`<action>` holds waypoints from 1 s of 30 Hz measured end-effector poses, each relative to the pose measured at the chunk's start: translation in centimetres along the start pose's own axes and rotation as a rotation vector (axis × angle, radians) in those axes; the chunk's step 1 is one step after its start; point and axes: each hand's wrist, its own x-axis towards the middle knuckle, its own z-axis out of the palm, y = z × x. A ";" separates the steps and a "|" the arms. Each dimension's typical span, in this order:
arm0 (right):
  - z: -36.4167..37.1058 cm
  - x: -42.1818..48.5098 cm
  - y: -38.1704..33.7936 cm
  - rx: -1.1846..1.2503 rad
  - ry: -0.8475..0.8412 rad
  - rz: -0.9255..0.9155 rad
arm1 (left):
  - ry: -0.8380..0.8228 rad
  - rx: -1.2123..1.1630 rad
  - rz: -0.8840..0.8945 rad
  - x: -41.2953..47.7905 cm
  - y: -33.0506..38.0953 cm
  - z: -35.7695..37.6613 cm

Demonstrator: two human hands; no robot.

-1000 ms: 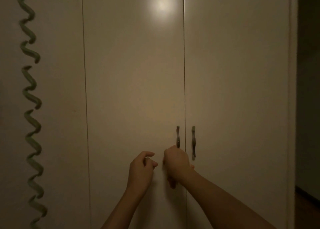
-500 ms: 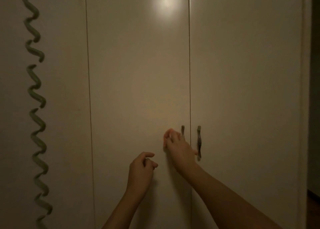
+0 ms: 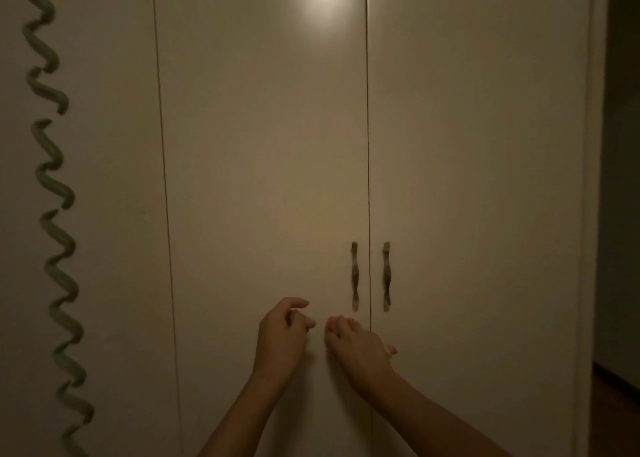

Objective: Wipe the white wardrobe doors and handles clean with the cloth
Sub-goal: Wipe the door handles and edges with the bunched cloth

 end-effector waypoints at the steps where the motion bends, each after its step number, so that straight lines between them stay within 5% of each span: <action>1: -0.3 0.1 -0.6 -0.007 0.043 -0.066 | -0.003 -0.003 0.000 0.0 0.0 0.1; 5: -1.2 1.3 -2.5 0.017 0.234 -0.240 | -0.001 -0.007 0.010 0.4 0.2 0.3; 24: -0.5 -4.5 9.8 0.066 0.256 0.148 | -0.047 0.004 0.003 -0.5 0.9 2.1; 30: -4.7 -3.2 12.3 0.297 0.659 0.313 | -0.052 0.005 0.013 -0.5 1.3 2.1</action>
